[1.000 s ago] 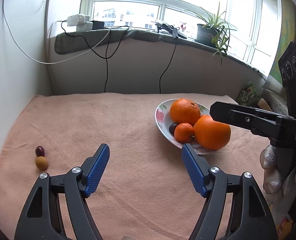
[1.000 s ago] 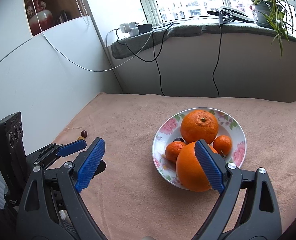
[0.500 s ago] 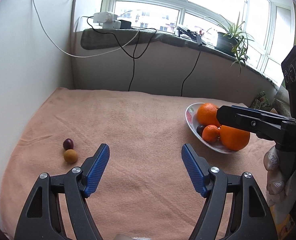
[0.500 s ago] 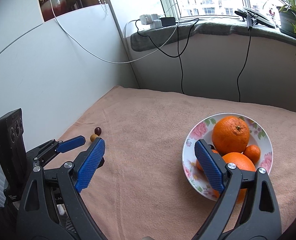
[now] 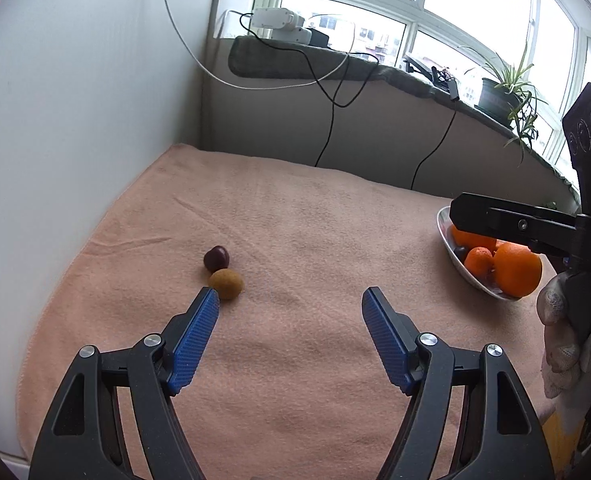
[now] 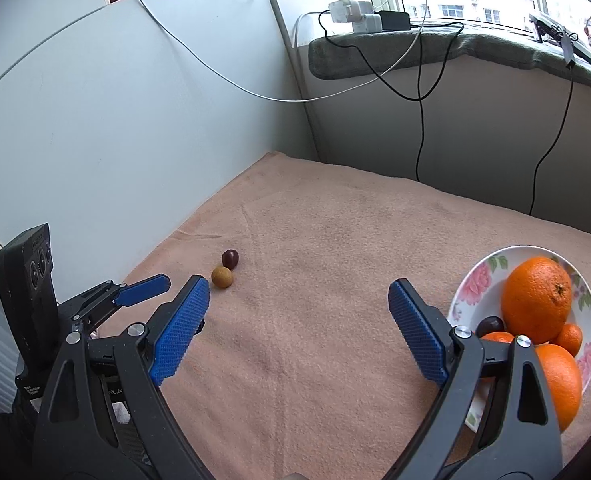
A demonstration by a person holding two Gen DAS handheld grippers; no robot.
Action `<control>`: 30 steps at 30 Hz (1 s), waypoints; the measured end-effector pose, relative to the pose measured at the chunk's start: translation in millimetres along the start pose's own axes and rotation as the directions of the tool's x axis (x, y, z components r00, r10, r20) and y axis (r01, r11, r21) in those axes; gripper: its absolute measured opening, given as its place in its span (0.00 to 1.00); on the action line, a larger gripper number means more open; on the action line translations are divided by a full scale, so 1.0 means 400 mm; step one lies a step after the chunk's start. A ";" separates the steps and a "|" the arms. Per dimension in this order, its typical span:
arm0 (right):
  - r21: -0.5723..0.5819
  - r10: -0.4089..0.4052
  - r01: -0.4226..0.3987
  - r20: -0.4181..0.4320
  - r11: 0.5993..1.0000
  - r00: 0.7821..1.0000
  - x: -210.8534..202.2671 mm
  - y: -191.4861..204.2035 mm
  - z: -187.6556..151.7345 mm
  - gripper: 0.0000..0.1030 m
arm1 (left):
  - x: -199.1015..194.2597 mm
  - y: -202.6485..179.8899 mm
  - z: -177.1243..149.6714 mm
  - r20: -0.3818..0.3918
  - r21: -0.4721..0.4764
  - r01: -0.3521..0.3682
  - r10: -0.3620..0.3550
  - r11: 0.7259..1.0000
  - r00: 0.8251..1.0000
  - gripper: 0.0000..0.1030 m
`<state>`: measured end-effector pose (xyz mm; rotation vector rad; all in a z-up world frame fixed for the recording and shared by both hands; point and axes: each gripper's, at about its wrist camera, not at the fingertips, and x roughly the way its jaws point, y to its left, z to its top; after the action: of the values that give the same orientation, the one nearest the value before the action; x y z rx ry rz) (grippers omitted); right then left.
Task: Organize fruits
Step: 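Move both tools toward the kiwi and cherry on the towel, then close the left tool on the kiwi while the right tool closes on the cherry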
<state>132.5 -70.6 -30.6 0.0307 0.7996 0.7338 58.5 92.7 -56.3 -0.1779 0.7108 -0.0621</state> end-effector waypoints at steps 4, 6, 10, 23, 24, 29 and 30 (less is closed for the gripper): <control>-0.001 0.039 -0.039 -0.036 0.999 0.999 0.062 0.021 0.020 0.90 | 0.015 0.050 -0.011 -0.017 -0.038 -0.017 0.017 0.999 1.000 0.72; 0.010 0.068 -0.067 -0.057 0.998 0.996 0.095 0.028 0.028 0.90 | 0.022 0.068 -0.014 -0.025 -0.050 -0.025 0.024 0.998 0.999 0.67; 0.036 0.132 -0.129 -0.108 0.991 0.985 0.162 0.043 0.042 0.82 | 0.043 0.101 -0.015 -0.042 -0.088 -0.016 0.012 0.996 0.999 0.62; 0.136 0.254 -0.225 -0.259 0.965 0.932 0.363 0.075 0.064 0.52 | 0.108 0.135 0.000 -0.083 -0.135 0.011 -0.022 0.991 0.996 0.44; 0.141 0.258 -0.227 -0.266 0.964 0.929 0.375 0.077 0.063 0.51 | 0.112 0.135 0.002 -0.086 -0.134 0.012 -0.023 0.991 0.996 0.44; 0.156 0.268 -0.231 -0.292 0.960 0.918 0.423 0.092 0.061 0.41 | 0.139 0.148 0.009 -0.101 -0.155 0.025 -0.041 0.988 0.994 0.41; 0.154 0.264 -0.227 -0.297 0.962 0.918 0.430 0.092 0.057 0.40 | 0.142 0.153 0.009 -0.103 -0.163 0.029 -0.046 0.986 0.994 0.41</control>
<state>206.2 67.6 -113.9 0.1239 1.1591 0.9442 103.7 146.6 -101.3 -0.3451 0.8190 -0.0503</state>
